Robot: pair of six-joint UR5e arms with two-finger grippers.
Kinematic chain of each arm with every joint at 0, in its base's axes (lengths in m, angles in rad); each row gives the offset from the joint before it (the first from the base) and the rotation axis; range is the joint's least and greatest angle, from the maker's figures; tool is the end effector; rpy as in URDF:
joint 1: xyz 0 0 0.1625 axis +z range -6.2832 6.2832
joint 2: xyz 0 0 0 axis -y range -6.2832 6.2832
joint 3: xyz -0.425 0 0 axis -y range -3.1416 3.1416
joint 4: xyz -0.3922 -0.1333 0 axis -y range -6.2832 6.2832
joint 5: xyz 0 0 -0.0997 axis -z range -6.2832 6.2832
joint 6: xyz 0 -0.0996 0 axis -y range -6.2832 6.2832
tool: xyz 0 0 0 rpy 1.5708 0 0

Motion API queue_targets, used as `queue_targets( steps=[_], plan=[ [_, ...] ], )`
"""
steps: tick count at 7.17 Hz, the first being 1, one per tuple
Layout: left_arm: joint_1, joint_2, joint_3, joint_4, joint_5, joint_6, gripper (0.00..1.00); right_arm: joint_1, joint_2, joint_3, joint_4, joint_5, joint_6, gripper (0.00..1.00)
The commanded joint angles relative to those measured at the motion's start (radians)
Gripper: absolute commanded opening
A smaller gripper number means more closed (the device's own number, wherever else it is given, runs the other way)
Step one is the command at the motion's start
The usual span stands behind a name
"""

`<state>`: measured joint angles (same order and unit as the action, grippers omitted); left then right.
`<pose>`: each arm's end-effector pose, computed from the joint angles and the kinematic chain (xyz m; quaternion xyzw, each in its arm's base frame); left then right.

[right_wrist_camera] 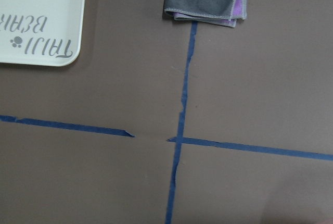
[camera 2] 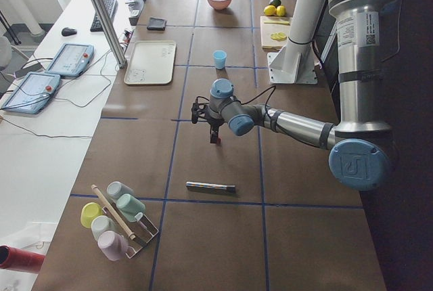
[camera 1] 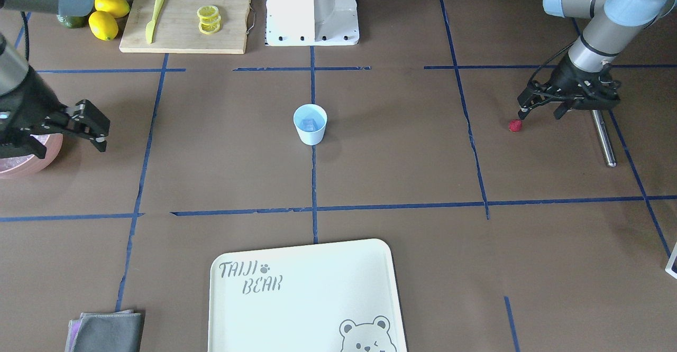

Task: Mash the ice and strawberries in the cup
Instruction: 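Raise the right gripper away from the cup toward the grey cloth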

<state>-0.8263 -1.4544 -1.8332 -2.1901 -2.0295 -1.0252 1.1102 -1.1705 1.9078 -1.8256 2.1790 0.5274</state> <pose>0.2545 -0.4079 0.5229 0.0671 0.4150 -0.0423 0.9064 -0.1904 -0.5555 0.3164 0.0628 -0.3641 -0.0406 0.9284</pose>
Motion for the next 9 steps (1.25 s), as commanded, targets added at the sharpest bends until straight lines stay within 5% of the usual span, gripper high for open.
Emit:
queue_targets(
  steps=[1, 9],
  plan=[
    [0.082, -0.049, 0.066, -0.031, 0.069, -0.062, 0.97, 0.077, -0.055, 0.000, 0.002, 0.048, -0.099, 0.99],
    [0.090, -0.011, 0.074, -0.031, 0.063, -0.067, 0.95, 0.097, -0.071, 0.002, 0.002, 0.067, -0.127, 0.99]
  ],
)
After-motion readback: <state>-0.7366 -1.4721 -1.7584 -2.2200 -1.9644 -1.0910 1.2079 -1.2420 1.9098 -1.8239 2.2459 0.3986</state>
